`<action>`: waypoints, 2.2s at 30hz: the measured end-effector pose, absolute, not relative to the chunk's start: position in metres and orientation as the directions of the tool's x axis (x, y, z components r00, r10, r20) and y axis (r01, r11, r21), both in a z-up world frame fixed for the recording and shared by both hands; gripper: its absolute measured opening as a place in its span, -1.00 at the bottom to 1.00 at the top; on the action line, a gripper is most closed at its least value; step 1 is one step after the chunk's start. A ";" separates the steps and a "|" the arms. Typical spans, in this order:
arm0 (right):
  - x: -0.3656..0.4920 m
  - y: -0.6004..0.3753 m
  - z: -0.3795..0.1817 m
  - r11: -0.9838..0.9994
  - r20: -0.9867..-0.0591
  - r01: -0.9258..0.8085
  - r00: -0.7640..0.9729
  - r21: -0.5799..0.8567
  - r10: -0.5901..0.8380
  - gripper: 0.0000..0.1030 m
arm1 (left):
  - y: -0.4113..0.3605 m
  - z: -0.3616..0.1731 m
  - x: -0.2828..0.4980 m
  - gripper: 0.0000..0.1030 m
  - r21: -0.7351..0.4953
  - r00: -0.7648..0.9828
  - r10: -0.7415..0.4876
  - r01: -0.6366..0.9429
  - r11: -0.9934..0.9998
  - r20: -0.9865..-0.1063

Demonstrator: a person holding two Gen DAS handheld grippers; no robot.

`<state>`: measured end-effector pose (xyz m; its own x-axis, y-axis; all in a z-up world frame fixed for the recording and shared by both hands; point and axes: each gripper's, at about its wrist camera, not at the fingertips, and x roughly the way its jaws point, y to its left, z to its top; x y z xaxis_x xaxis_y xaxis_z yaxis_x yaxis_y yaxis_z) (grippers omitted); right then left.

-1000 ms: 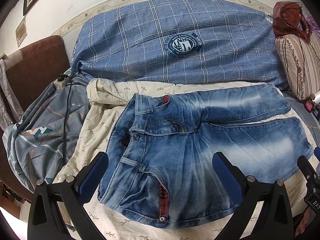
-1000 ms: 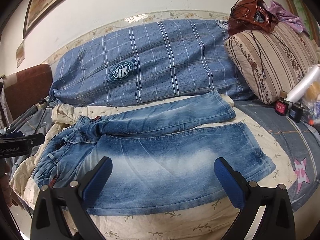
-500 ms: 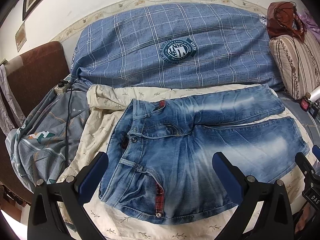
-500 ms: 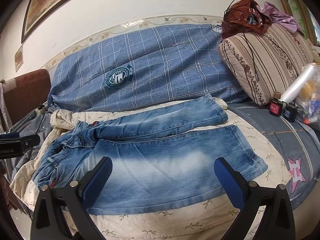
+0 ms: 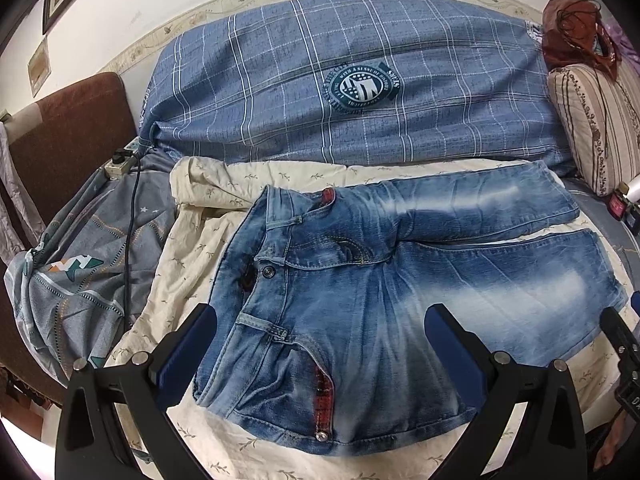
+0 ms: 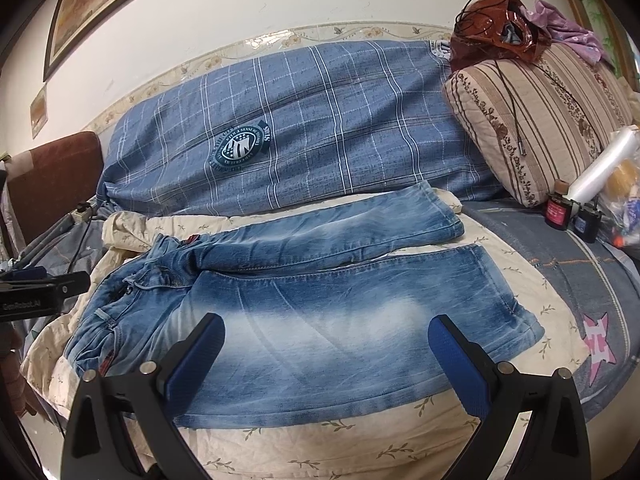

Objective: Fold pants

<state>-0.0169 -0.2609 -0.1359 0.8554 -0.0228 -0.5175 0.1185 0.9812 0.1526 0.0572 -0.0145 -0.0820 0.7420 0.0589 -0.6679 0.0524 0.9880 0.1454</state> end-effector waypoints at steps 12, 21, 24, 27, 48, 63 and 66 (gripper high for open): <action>0.107 -0.369 -0.111 0.969 -0.604 0.217 0.791 0.120 -0.102 0.99 | 0.053 -0.082 0.196 1.00 0.146 0.651 0.131 -0.032 0.989 -0.747; 0.243 -0.456 -0.131 0.933 -0.676 0.296 0.732 0.206 -0.083 0.92 | 0.097 -0.110 0.302 1.00 0.087 0.522 0.108 -0.066 0.994 -0.846; 0.278 -0.465 -0.145 0.928 -0.703 0.302 0.709 0.220 -0.064 0.78 | 0.105 -0.114 0.332 1.00 0.068 0.492 0.105 -0.094 0.993 -0.864; 0.308 -0.469 -0.163 0.935 -0.736 0.295 0.674 0.198 -0.057 0.60 | 0.106 -0.122 0.357 1.00 0.040 0.466 0.086 -0.107 0.993 -0.881; 0.278 -0.453 -0.139 0.959 -0.705 0.212 0.709 0.187 -0.019 -0.64 | 0.068 -0.110 0.340 -0.90 -0.216 0.556 -0.187 0.013 0.976 -0.810; 0.216 -0.504 -0.122 0.848 -0.681 0.290 0.724 0.444 0.109 0.23 | 0.081 -0.051 0.261 -0.90 -0.249 0.662 -0.262 0.116 0.961 -0.702; 0.231 -0.510 -0.122 0.825 -0.632 0.301 0.770 0.479 0.086 0.60 | 0.079 -0.052 0.259 -0.90 -0.249 0.669 -0.264 0.121 0.961 -0.695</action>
